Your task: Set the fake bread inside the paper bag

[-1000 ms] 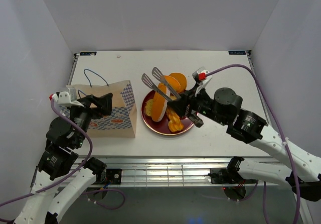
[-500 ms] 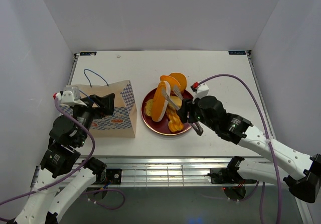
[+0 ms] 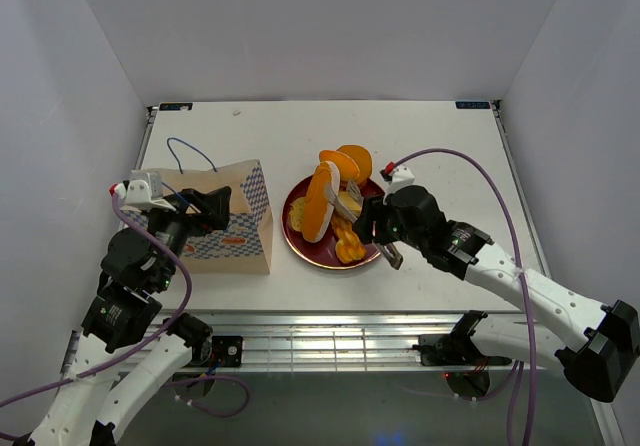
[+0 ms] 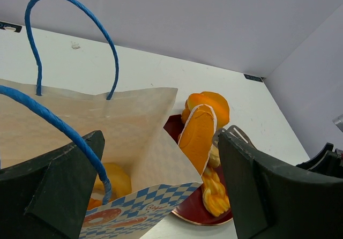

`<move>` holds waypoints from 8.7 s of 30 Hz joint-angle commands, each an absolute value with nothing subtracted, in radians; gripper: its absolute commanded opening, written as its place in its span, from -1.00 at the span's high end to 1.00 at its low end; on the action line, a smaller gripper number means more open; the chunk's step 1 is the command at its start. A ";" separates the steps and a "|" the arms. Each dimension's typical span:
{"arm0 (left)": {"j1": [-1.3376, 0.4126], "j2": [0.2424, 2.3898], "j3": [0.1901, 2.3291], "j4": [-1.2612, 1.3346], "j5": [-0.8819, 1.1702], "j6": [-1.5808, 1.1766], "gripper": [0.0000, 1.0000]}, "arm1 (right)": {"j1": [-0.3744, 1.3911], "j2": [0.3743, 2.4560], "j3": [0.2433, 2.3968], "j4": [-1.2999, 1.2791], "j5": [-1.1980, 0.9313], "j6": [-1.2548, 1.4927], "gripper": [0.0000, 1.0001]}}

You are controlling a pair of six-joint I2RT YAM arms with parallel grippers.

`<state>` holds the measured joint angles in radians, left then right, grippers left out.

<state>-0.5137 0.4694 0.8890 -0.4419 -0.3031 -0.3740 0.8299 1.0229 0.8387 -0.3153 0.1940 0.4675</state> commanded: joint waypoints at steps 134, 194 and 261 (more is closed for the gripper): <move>-0.517 0.420 0.948 -0.545 -0.365 -0.322 -0.93 | 0.971 1.405 1.361 0.124 -0.264 0.135 -0.15; -0.517 0.431 0.818 -0.433 -0.364 -0.310 -0.91 | 0.900 0.844 0.707 -0.316 0.491 0.336 -0.25; -0.517 0.451 0.857 -0.465 -0.334 -0.330 -0.91 | 0.801 0.882 1.052 -0.249 -0.060 0.193 0.59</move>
<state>-0.5137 0.4393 0.8261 -0.4484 -0.3492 -0.3233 0.7986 0.8692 0.9478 -0.3618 0.0452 0.2203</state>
